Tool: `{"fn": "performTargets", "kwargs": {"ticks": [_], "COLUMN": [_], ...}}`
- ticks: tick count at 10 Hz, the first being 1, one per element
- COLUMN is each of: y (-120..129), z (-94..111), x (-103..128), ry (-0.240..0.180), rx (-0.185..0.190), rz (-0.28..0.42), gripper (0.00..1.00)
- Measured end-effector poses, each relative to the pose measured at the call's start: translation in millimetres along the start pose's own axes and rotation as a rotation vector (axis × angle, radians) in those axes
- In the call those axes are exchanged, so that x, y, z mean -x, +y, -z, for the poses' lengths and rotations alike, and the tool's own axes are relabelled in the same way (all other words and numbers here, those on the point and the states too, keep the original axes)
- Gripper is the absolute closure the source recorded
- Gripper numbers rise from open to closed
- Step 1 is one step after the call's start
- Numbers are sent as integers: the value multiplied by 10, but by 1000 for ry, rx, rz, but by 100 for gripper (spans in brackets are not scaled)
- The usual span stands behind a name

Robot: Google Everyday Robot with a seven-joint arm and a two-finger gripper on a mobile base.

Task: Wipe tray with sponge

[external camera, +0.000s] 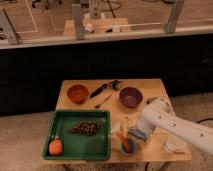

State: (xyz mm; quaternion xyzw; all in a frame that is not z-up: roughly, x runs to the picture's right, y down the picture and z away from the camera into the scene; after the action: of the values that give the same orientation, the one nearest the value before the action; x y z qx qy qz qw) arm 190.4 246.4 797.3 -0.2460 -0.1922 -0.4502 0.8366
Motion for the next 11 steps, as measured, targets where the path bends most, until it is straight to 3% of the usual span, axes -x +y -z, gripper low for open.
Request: {"fn": "performTargets", "kwargs": {"ticks": [4,8,11], "y": [-63,-79,-141], "z": [-121,-235,118], "x": [-66,-103,-147], "ry": [2,27,65], "rx": [11,46,33], "rz": [-4,0,1], "gripper": [26,63,94]}}
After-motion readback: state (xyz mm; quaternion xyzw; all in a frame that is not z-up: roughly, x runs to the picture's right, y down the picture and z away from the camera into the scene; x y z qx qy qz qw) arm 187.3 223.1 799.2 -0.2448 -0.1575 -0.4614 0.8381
